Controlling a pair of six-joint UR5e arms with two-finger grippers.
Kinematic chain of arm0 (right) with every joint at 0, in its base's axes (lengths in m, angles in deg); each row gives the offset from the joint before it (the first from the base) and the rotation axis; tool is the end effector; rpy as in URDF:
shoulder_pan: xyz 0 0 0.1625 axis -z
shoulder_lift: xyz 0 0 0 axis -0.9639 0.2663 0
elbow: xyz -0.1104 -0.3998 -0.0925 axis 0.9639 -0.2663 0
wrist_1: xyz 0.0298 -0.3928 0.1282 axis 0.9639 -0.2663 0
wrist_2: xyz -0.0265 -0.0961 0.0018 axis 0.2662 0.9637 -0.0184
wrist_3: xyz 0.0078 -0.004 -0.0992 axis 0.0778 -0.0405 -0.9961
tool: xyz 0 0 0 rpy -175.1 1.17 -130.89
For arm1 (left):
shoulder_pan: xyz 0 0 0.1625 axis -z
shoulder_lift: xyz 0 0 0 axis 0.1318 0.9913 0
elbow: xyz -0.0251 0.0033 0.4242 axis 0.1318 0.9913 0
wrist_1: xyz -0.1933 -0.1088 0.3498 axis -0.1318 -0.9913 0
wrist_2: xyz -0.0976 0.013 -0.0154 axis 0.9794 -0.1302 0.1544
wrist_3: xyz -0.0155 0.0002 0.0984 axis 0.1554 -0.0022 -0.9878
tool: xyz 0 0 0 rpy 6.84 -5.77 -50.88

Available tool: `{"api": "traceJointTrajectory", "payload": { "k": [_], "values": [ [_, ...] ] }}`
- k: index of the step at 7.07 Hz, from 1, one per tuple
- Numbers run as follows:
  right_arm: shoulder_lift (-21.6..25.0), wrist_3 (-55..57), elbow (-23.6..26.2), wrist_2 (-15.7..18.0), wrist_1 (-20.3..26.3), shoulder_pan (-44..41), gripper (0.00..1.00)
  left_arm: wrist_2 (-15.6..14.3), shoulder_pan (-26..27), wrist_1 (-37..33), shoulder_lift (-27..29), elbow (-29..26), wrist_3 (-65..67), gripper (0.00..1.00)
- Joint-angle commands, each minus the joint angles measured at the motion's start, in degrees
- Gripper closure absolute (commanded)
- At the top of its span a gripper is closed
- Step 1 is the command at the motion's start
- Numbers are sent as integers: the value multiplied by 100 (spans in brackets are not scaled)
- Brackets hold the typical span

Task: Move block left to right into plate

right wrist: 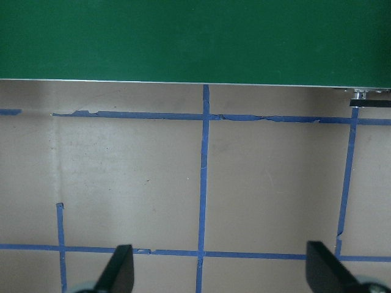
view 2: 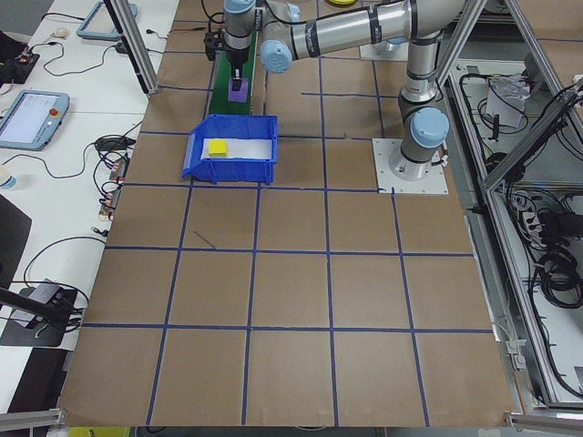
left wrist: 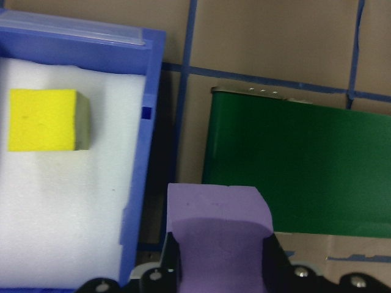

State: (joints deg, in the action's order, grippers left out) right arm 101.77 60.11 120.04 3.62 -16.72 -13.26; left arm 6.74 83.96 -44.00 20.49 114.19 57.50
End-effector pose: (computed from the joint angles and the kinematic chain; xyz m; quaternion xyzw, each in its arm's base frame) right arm 0.1167 -0.5017 0.4925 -0.0188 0.9997 0.0036 0.0116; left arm -0.1632 -0.6096 0.3693 0.0720 -0.9912 0.0810 0.0766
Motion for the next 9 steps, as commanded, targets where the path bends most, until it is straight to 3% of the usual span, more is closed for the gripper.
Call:
{"api": "traceJointTrajectory", "payload": {
  "k": [1,2,3,4,6,7,9],
  "values": [
    [0,-5,3,7,2,2,0,47,268,615,453,-3,369,68],
    [0,-5,3,7,2,10,0,151,286,705,551,6,378,43],
    [0,-5,3,7,2,2,0,153,286,715,560,6,369,25],
    [0,-5,3,7,2,10,0,135,286,723,595,-3,360,2],
    [0,-5,3,7,2,10,0,13,260,872,499,-151,-49,0],
    [0,-5,3,7,2,10,0,-258,147,873,473,-291,-453,0],
    [-9,-13,3,7,-7,10,0,-261,-685,873,464,-433,-1472,0]
  ]
}}
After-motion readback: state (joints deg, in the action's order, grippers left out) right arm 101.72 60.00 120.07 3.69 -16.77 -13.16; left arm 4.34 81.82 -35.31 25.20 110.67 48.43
